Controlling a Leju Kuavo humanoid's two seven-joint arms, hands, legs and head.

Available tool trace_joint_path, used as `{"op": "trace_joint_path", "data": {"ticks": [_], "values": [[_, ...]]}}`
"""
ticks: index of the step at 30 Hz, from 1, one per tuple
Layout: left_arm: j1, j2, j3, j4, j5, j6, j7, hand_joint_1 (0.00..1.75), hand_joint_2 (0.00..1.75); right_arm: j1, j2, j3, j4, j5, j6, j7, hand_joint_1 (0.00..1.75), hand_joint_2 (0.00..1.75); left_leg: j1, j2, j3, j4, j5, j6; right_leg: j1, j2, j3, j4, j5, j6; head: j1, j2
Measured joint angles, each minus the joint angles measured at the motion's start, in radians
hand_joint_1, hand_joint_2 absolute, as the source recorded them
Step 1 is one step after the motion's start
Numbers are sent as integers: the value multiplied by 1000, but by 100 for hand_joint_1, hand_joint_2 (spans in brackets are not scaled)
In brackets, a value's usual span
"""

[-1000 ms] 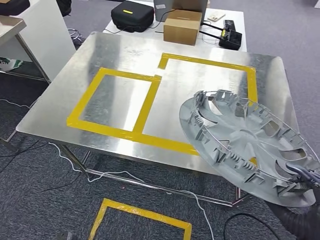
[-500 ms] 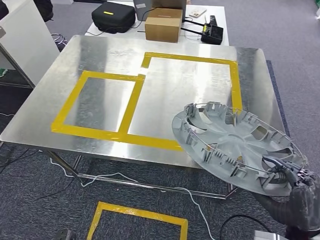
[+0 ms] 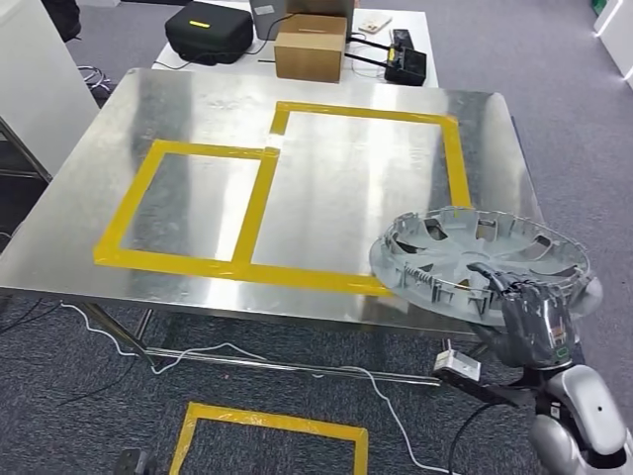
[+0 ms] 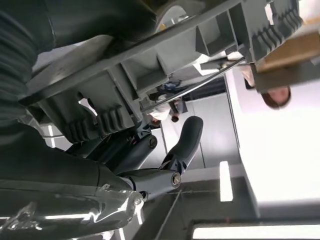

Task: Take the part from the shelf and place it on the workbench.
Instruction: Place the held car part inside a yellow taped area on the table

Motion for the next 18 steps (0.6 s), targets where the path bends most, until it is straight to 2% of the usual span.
{"op": "trace_joint_path", "data": {"ticks": [2,5,6,7,8,10,11,12,15,16,18], "values": [[-1,3,-7,0,-6,-2,0,0,0,-55,-20,15,66,16,15,6,175,175,2,1,1,-2,4,13,-1,-11,-20,44,-28,9,5,0],[-1,9,-22,0,-26,-8,0,0,0,-168,-52,63,205,51,83,17,175,175,-2,6,1,-2,5,22,-1,-22,-112,236,-113,15,12,0],[-2,10,-28,0,-33,-12,0,0,0,-212,-60,85,268,65,108,15,175,175,-3,7,1,-2,5,23,-1,-22,-133,279,-122,15,12,0],[-3,12,-34,0,-40,-14,0,0,0,-259,-67,108,339,80,130,8,175,175,-4,8,1,-2,5,23,-1,-22,-135,282,-111,13,12,0],[-4,13,-39,0,-46,-17,0,0,0,-311,-70,132,413,95,145,-3,175,175,-4,9,3,-1,5,23,0,-23,-116,243,-82,11,13,0],[-12,14,-51,0,-54,-19,0,0,0,-418,-71,187,566,126,161,-24,175,175,-6,10,4,-1,6,20,1,-26,-46,104,-19,6,13,0],[-17,15,-55,0,-57,-20,1,0,0,-464,-71,214,635,136,162,-30,175,175,-8,9,3,0,7,16,2,-28,-17,48,-1,3,13,0],[-21,16,-58,0,-58,-21,1,0,0,-501,-70,237,694,142,160,-33,175,175,-9,8,2,0,9,11,3,-29,-1,15,5,0,13,0],[-23,19,-66,0,-58,-21,3,0,0,-568,-70,284,814,147,156,-36,175,175,-8,5,-2,-4,14,-7,5,-27,1,2,7,-15,13,0],[-23,20,-69,0,-59,-21,4,0,0,-582,-69,295,841,147,157,-38,175,175,-8,5,-7,4,7,-13,3,-27,1,-1,9,-21,11,0],[-24,23,-75,0,-65,-20,6,0,0,-615,-61,320,900,146,170,-49,175,175,-8,4,-44,79,-37,-22,0,-25,2,-6,13,-31,9,0]]}}
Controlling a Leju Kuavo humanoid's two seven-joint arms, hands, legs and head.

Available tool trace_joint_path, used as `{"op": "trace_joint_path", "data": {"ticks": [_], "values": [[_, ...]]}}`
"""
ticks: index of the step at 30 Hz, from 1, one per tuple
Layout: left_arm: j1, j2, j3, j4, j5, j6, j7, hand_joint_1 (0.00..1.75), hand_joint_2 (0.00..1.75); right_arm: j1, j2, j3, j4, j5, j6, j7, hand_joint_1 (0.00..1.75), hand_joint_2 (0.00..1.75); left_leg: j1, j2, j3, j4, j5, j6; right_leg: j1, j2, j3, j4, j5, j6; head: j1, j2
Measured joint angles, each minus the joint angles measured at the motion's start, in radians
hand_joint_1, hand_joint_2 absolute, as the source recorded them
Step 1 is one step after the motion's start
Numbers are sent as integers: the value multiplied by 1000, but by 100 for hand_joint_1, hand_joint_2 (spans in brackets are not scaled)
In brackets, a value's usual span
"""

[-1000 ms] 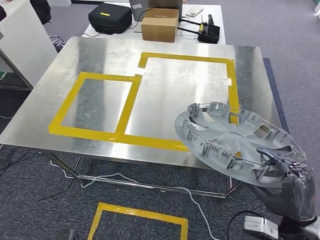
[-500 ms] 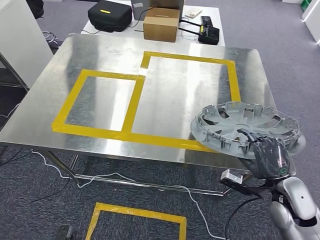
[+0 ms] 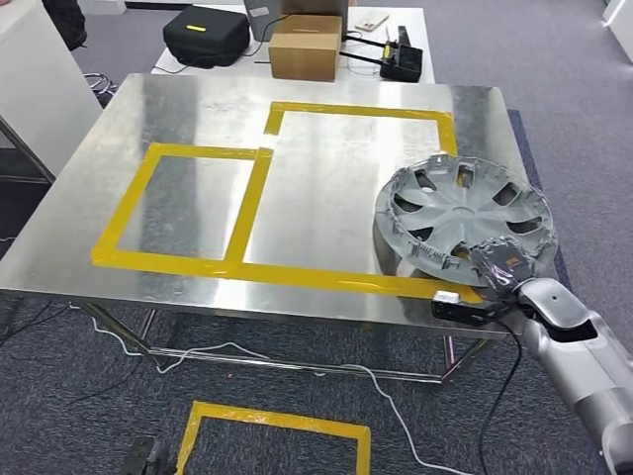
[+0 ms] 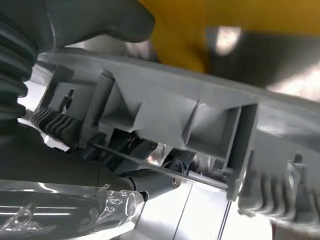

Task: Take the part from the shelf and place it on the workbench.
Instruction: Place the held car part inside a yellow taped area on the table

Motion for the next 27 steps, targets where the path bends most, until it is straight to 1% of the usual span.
{"op": "trace_joint_path", "data": {"ticks": [2,3,4,5,6,7,8,9,10,12,13,14,15,17,18,19,20,21,22,23,24,25,27], "values": [[-2,0,-7,0,-9,0,6,0,0,-41,21,32,73,0,8,-19,175,175,1,0,-66,130,-55,-5,1,4,-1,0,0,-5,-1,0],[-2,1,-10,0,-12,1,10,0,0,-62,36,49,113,2,4,-28,175,175,1,0,-90,175,-64,-5,1,7,-1,0,0,-6,-1,0],[-4,1,-15,0,-17,1,14,0,0,-83,52,65,152,4,-5,-37,175,175,1,0,-100,188,-56,-6,1,11,0,0,0,-7,-1,0],[-5,1,-20,0,-21,2,17,0,0,-103,70,80,189,8,-17,-44,175,175,1,0,-90,162,-29,-5,1,15,1,0,0,-7,-2,0],[-8,1,-24,0,-25,3,20,0,0,-121,89,94,222,12,-31,-49,175,175,2,0,-63,106,6,-5,1,19,2,0,1,-6,-2,0],[-11,2,-30,0,-30,4,22,0,0,-136,108,108,248,19,-47,-53,175,175,3,0,-29,38,37,-5,2,24,2,0,1,-4,-3,0],[-16,2,-35,0,-35,6,23,0,0,-150,129,123,270,26,-62,-55,175,175,5,-1,1,-22,57,-2,4,29,1,3,1,0,-4,0],[-22,2,-40,0,-40,7,23,0,0,-162,148,137,289,33,-75,-56,175,175,6,-2,20,-62,66,1,7,33,-1,3,1,5,-4,0],[-26,1,-46,0,-43,9,24,0,0,-173,167,150,306,38,-83,-56,175,175,6,-4,28,-81,67,6,9,36,-2,3,2,10,-5,0],[-33,0,-55,0,-46,11,24,0,0,-188,197,171,334,43,-90,-54,175,175,6,-5,27,-87,69,19,9,36,-4,-2,3,20,-5,0],[-35,-1,-58,0,-46,11,24,0,0,-193,209,178,345,44,-92,-55,175,175,8,-5,27,-89,72,25,9,32,-8,5,-3,25,-5,0],[-36,-1,-61,0,-47,12,24,0,0,-199,217,185,353,45,-97,-56,175,175,9,-5,27,-90,74,31,9,25,-18,27,-19,29,-2,0],[-36,-1,-65,0,-50,12,24,0,0,-203,227,193,361,48,-102,-60,175,175,11,-5,27,-91,76,36,9,18,-39,73,-46,32,1,0],[-36,0,-73,0,-58,12,24,0,0,-212,248,208,373,54,-115,-69,175,175,9,-6,25,-91,76,41,8,7,-101,207,-111,36,7,0],[-37,0,-77,0,-62,12,24,0,0,-215,262,217,378,56,-118,-71,175,175,8,-6,25,-91,76,41,7,5,-129,263,-130,37,8,0],[-38,0,-81,0,-66,12,24,0,0,-220,277,223,382,58,-120,-72,175,175,7,-5,25,-90,76,41,7,5,-141,287,-130,36,8,0],[-40,0,-86,0,-71,12,24,0,0,-226,292,229,385,58,-120,-73,175,175,7,-4,25,-90,76,40,7,4,-134,270,-111,35,7,0],[-43,-1,-92,0,-74,12,24,0,0,-236,309,235,388,58,-120,-74,175,175,7,-4,25,-89,75,39,7,4,-108,215,-77,33,7,0],[-47,-2,-97,0,-77,12,25,0,0,-247,324,239,391,57,-120,-76,175,175,8,-3,26,-89,75,36,6,4,-74,142,-42,32,8,0],[-50,-3,-101,0,-79,12,25,0,0,-258,337,244,393,55,-120,-78,175,175,6,-3,25,-87,74,31,6,4,-41,77,-17,29,8,0],[-54,-3,-104,0,-80,13,26,0,0,-268,352,248,396,53,-120,-82,175,175,5,-3,24,-87,75,25,7,4,-20,32,-4,26,7,0],[-56,-3,-108,0,-82,14,28,0,0,-275,364,252,399,50,-121,-86,175,175,4,-4,22,-88,77,18,8,5,-11,12,-2,21,6,0],[-58,-3,-116,0,-84,17,29,0,0,-282,388,260,405,44,-123,-93,175,175,5,-4,20,-94,81,6,11,5,-11,9,0,9,4,0]]}}
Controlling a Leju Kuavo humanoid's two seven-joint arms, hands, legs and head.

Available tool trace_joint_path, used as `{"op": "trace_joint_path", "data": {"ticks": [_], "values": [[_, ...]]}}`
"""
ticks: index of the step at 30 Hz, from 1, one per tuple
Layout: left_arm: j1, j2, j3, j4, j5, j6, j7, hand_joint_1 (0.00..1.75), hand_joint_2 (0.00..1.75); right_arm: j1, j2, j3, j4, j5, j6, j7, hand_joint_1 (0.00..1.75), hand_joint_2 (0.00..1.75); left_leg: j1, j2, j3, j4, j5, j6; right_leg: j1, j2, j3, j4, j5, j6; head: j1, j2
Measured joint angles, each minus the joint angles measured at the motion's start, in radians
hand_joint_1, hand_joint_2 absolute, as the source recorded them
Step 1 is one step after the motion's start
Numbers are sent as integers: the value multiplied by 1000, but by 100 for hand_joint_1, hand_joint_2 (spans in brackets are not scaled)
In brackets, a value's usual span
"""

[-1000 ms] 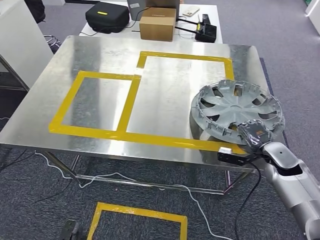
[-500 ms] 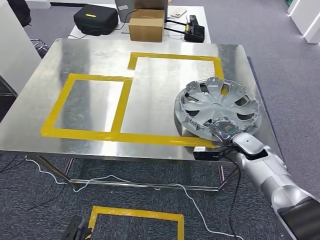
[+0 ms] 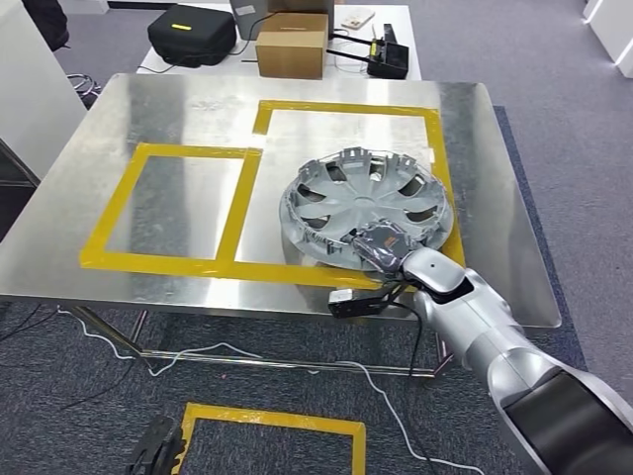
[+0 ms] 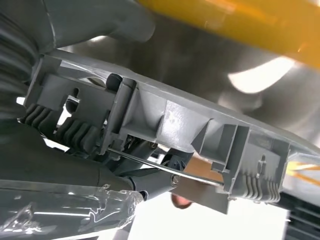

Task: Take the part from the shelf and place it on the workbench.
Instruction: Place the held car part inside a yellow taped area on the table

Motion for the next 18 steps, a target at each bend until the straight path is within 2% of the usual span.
{"op": "trace_joint_path", "data": {"ticks": [2,3,5,6,7,8,9,10,11,12,14,16,18], "values": [[0,0,-7,0,-2,3,0,0,0,-5,15,6,6,-7,-3,-5,175,175,2,0,-10,16,-15,-11,-2,0,0,-4,4,-13,-1,0],[0,1,-10,0,-2,4,1,0,0,-8,22,9,8,-12,-6,-6,175,175,2,0,-26,51,-37,-15,-4,-1,1,-7,5,-18,-2,0],[1,2,-13,0,-3,4,1,0,0,-9,27,12,14,-22,-22,-11,175,175,3,0,-86,177,-98,-21,-5,-1,1,-7,4,-24,-5,0],[2,2,-14,0,-4,5,1,0,0,-6,28,13,18,-26,-35,-15,175,175,3,0,-117,238,-119,-23,-5,-1,2,-7,4,-25,-6,0],[4,3,-15,0,-4,5,1,0,0,-3,28,14,21,-29,-48,-20,175,175,3,0,-137,273,-123,-23,-4,0,2,-7,3,-26,-6,0],[6,5,-16,0,-4,6,1,0,0,-1,28,14,24,-31,-59,-25,175,175,3,0,-140,271,-107,-23,-5,0,3,-7,3,-25,-7,0],[7,6,-18,0,-4,7,1,0,0,-1,28,15,26,-33,-68,-28,175,175,4,0,-123,231,-75,-22,-5,1,4,-7,2,-24,-7,0],[9,8,-19,0,-4,7,2,0,0,-2,28,15,28,-35,-72,-31,175,175,5,0,-94,168,-37,-22,-6,1,5,-6,0,-22,-8,0],[9,9,-20,0,-4,7,2,0,44,-3,28,15,29,-37,-74,-32,131,131,5,0,-62,103,-8,-22,-4,2,6,-5,-2,-18,-9,0],[9,9,-22,0,-4,8,2,0,87,-6,28,15,30,-41,-75,-33,87,87,6,-1,-37,52,8,-18,-1,3,4,-3,-3,-13,-10,0],[10,9,-26,0,-4,9,3,0,175,-10,28,15,32,-49,-74,-35,0,0,4,-2,-19,11,7,-7,3,4,0,-2,-4,-4,-12,0],[13,9,-29,0,-4,12,3,0,175,-12,28,16,34,-59,-68,-40,0,0,4,-2,-19,7,5,8,1,3,-1,-5,-4,5,-12,0],[15,9,-32,0,-5,17,3,0,175,-16,26,16,36,-70,-64,-47,0,0,6,-2,-17,5,5,20,-1,1,-16,28,-29,15,-9,0]]}}
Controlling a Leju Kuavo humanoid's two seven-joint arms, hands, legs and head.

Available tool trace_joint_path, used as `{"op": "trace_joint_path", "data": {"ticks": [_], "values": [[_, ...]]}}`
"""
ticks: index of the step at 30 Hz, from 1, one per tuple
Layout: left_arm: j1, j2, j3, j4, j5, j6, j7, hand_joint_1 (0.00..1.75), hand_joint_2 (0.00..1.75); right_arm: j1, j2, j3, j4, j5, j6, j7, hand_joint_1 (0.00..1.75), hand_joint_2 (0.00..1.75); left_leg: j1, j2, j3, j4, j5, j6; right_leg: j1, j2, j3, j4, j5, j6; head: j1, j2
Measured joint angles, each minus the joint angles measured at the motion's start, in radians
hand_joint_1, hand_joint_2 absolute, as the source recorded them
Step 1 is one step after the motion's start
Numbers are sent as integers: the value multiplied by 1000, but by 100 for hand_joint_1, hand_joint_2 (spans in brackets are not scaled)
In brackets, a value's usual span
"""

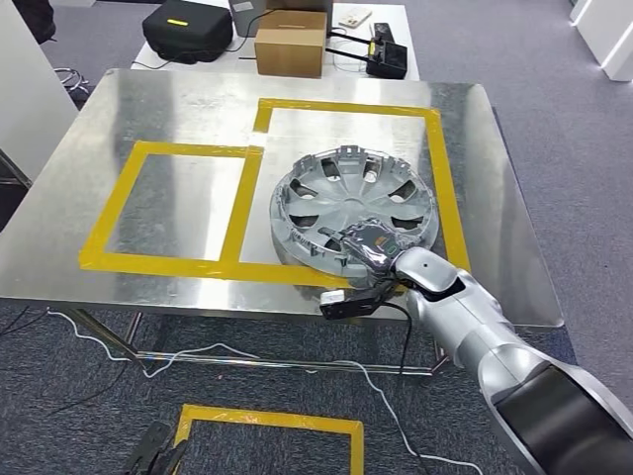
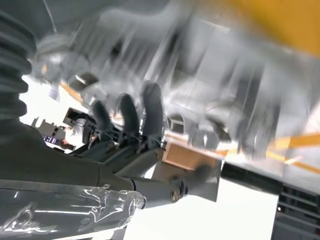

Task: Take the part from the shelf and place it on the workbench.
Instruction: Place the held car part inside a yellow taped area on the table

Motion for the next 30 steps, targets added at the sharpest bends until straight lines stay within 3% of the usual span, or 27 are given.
{"op": "trace_joint_path", "data": {"ticks": [3,4,5,6,9,11,15,17,19,20,21,23,25,27,30], "values": [[1,0,-3,0,-2,7,0,0,175,-6,-6,0,3,-9,1,-7,0,0,0,0,1,-1,-2,10,0,-2,-90,188,-85,8,5,0],[2,0,-4,0,-2,8,0,0,175,-5,-8,0,5,-10,1,-9,0,0,-1,0,1,-1,-2,11,0,-2,-117,239,-100,8,5,0],[3,0,-5,0,-3,9,0,0,175,-3,-10,0,7,-10,1,-10,0,0,-1,0,2,0,-2,11,0,-2,-130,258,-96,7,6,0],[4,0,-6,0,-4,11,0,0,175,-3,-11,0,9,-10,2,-11,0,0,-1,0,3,0,-3,11,0,-2,-122,237,-74,5,5,0],[6,0,-11,0,-8,22,0,0,175,-9,-21,0,12,-12,0,-12,0,0,-4,-1,6,1,-5,4,0,-3,-30,43,19,-3,5,0],[8,0,-15,0,-9,31,0,0,175,-12,-31,0,15,-16,-4,-16,0,0,-6,-1,5,1,-3,-6,2,-2,3,-25,35,-9,3,0],[19,0,-25,0,-12,62,0,0,0,-7,-62,1,21,-32,-37,-22,0,0,-3,0,0,7,-10,-28,2,0,6,-34,39,-28,1,0],[29,-1,-27,0,-13,76,0,0,0,6,-80,-6,21,-69,-122,-14,0,0,-3,0,-37,86,-60,-37,-2,0,8,-37,41,-35,-4,0],[41,-3,-28,0,-12,85,-1,0,0,40,-96,-28,16,-123,-245,-6,0,0,-2,0,-98,213,-118,-41,-2,0,9,-37,40,-39,-7,0],[48,-4,-28,0,-11,87,-2,0,0,60,-102,-42,12,-143,-292,-3,0,0,-2,0,-118,253,-128,-42,-2,-1,9,-37,40,-39,-8,0],[53,-5,-28,0,-8,89,-5,0,0,79,-107,-56,4,-152,-323,1,0,0,-2,0,-122,260,-120,-42,-2,-1,9,-37,39,-38,-8,0],[59,-7,-27,0,6,88,-12,0,0,137,-113,-99,-58,-143,-358,-18,0,0,-1,0,-76,173,-64,-41,-3,-1,11,-36,37,-35,-8,0],[62,-12,-21,1,31,84,-27,0,0,245,-96,-207,-230,-139,-378,-122,0,0,2,-2,-9,53,-24,-38,2,0,13,-33,32,-28,-9,0],[65,-19,-11,1,53,79,-45,0,0,390,-53,-358,-449,-186,-386,-248,0,0,2,-9,18,6,-24,-27,7,-2,16,-32,27,-17,-10,0],[74,-28,8,1,84,74,-86,0,0,624,-1,-551,-783,-391,-386,-309,0,0,3,-25,24,2,-27,-4,4,-15,21,-25,4,1,-8,0]]}}
